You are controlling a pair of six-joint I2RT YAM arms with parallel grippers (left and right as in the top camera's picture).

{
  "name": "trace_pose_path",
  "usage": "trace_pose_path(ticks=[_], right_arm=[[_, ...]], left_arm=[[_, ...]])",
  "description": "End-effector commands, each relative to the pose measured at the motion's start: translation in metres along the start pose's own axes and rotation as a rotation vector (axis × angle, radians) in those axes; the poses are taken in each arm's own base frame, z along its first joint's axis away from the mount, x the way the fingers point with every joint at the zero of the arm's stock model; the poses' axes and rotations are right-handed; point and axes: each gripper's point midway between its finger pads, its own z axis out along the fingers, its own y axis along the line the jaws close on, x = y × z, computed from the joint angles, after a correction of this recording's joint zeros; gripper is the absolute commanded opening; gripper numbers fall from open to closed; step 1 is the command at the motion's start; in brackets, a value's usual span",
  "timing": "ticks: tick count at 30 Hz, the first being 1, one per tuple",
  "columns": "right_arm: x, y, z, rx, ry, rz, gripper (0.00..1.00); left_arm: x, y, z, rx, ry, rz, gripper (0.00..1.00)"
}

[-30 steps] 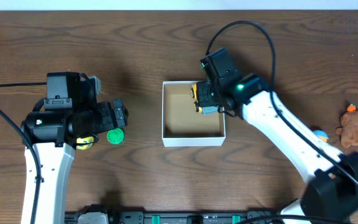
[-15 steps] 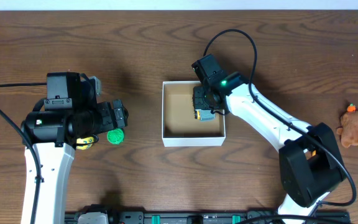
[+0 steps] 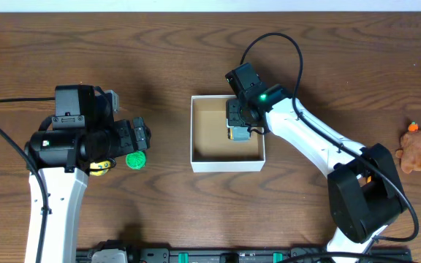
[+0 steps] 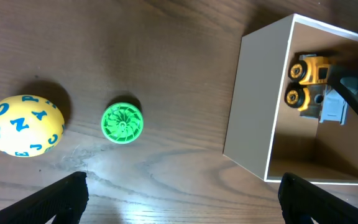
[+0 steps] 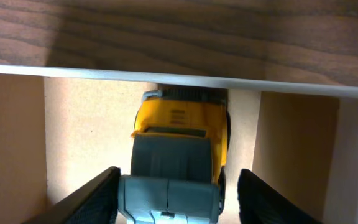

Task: Pack container
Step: 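Carry the truck into the white box and release it, then move right gripper to the brown plush bear and grasp it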

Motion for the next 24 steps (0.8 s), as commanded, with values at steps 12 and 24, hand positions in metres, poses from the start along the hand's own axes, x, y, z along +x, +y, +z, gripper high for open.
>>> trace_pose_path(ticks=[12, 24], right_arm=[[-0.050, -0.008, -0.111, -0.076, -0.275, -0.008, 0.72], [-0.053, -0.236, -0.175, 0.258, -0.285, 0.281, 0.99]], left_arm=[[-0.004, -0.004, -0.006, 0.015, -0.015, -0.007, 0.98], [-0.004, -0.004, -0.006, 0.015, -0.014, -0.007, 0.98]])
